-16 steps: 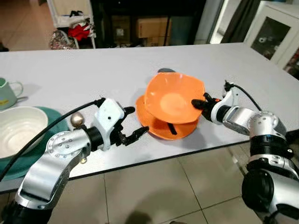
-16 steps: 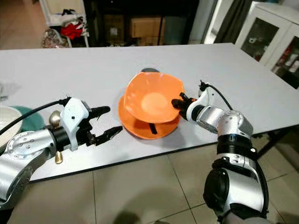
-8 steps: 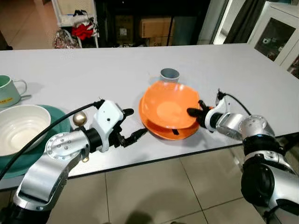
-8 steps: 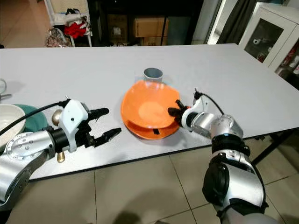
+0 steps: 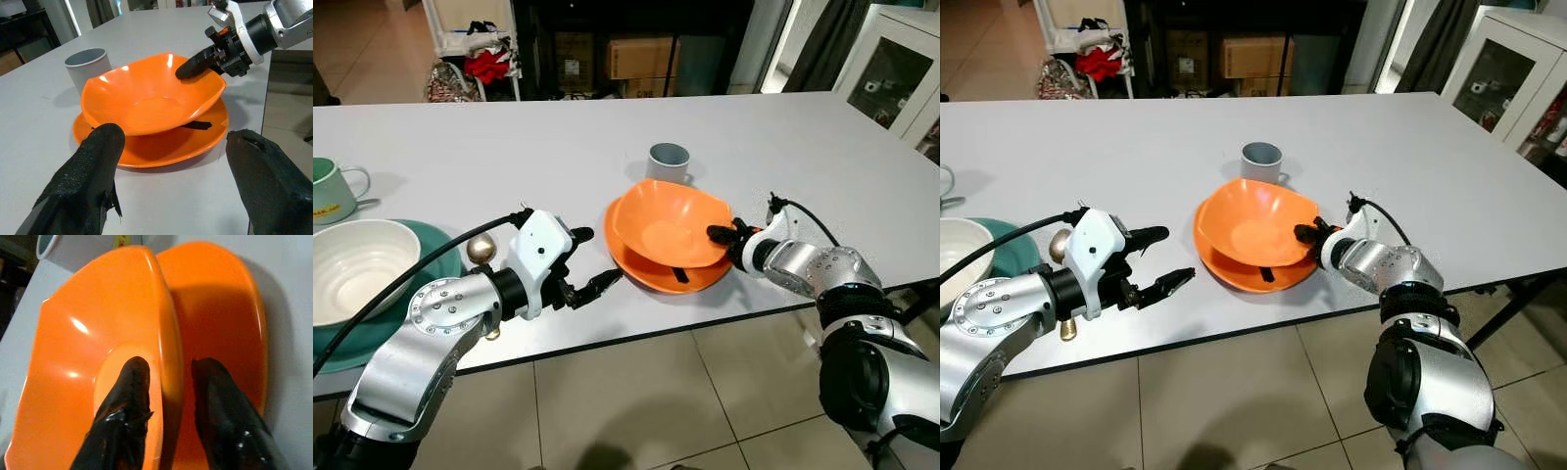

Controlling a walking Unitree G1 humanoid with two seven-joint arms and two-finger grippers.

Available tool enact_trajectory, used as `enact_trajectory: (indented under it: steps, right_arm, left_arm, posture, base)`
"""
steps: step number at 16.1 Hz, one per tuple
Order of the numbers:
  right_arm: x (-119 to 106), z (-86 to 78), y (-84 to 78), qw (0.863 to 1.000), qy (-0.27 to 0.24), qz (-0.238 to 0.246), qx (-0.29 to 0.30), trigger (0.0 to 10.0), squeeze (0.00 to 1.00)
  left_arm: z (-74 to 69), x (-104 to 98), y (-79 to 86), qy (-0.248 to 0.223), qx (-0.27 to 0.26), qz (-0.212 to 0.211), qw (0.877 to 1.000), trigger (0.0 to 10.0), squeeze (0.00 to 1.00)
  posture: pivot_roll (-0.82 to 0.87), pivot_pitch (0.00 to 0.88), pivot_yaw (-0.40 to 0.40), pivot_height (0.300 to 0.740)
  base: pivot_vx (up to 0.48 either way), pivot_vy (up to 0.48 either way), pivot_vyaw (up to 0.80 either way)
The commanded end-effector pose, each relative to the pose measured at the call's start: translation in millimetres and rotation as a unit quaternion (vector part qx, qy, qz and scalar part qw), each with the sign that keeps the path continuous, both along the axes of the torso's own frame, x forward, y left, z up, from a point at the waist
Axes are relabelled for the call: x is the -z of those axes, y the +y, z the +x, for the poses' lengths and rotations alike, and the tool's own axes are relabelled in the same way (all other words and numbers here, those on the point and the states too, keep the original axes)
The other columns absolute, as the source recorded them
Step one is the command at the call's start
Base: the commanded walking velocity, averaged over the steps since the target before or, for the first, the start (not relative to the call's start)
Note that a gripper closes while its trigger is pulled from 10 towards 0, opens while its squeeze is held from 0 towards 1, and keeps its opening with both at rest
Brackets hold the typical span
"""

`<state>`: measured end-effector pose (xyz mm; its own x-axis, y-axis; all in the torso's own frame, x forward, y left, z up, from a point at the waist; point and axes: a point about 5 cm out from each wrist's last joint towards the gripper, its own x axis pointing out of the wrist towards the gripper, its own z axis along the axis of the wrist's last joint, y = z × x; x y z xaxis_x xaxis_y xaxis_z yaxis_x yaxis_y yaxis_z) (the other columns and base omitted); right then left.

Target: Setting the table

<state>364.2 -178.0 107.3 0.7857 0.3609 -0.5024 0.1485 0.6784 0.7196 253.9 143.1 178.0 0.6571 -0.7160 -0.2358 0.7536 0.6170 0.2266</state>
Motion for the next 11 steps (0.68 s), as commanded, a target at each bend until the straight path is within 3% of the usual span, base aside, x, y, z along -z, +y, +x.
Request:
enact_trajectory:
  steps: [1,3,4,5,7,9,10,11]
  right_arm:
    - [-6.7,-1.6,-6.5,1.0,-0.023,-0.014,-0.012,10.0,0.84]
    - [-10.1,-10.4,-7.6,0.998,-0.039,-0.031,-0.025,10.0,0.91]
    - [-19.0,-25.9,-9.5,0.995,-0.078,-0.056,-0.029,10.0,1.0]
    - [-24.5,-31.7,-9.7,0.992,-0.101,-0.071,-0.031,10.0,1.0]
    - [-46.3,-51.6,-8.2,0.971,-0.183,-0.152,-0.034,10.0,1.0]
    - [-60.2,-70.8,-3.1,0.95,-0.225,-0.214,-0.042,10.0,1.0]
    - [-69.3,-84.1,0.7,0.937,-0.253,-0.237,-0.036,10.0,1.0]
    - [-76.2,-96.1,5.0,0.934,-0.271,-0.233,-0.025,10.0,1.0]
  left_arm:
    - [-0.7,-7.3,-3.9,-0.016,0.005,0.004,1.0,10.0,0.0]
    - [-1.3,-7.1,-3.2,-0.017,0.002,0.002,1.0,10.0,0.0]
    - [-2.3,-6.5,-2.6,-0.018,-0.001,0.0,1.0,10.0,0.0]
    - [-1.9,-6.5,-2.5,-0.019,-0.003,-0.001,1.0,10.0,0.0]
    - [3.0,-5.9,-2.3,-0.027,-0.017,-0.003,0.999,10.0,0.0]
    - [7.2,-6.5,-0.6,-0.035,-0.037,-0.011,0.999,10.0,0.0]
    - [9.3,-7.3,0.2,-0.042,-0.051,-0.019,0.998,10.0,0.0]
    - [11.4,-7.9,1.4,-0.048,-0.074,-0.034,0.996,10.0,0.0]
  posture:
    - [-0.1,0.0,-0.088,0.74]
    - [-0.1,0.0,-0.084,0.74]
    - [-0.11,0.0,-0.078,0.74]
    - [-0.12,0.0,-0.072,0.74]
    - [-0.13,0.0,-0.059,0.74]
    - [-0.14,0.0,-0.053,0.74]
    - [-0.14,0.0,-0.047,0.74]
    - [-0.15,0.0,-0.041,0.74]
  base:
    - [0.0,0.0,0.0]
    - [0.0,0.0,0.0]
    - [0.0,0.0,0.0]
    - [0.0,0.0,0.0]
    - [0.0,0.0,0.0]
    - [0.0,0.0,0.0]
    - [0.0,0.0,0.0]
    - [0.0,0.0,0.0]
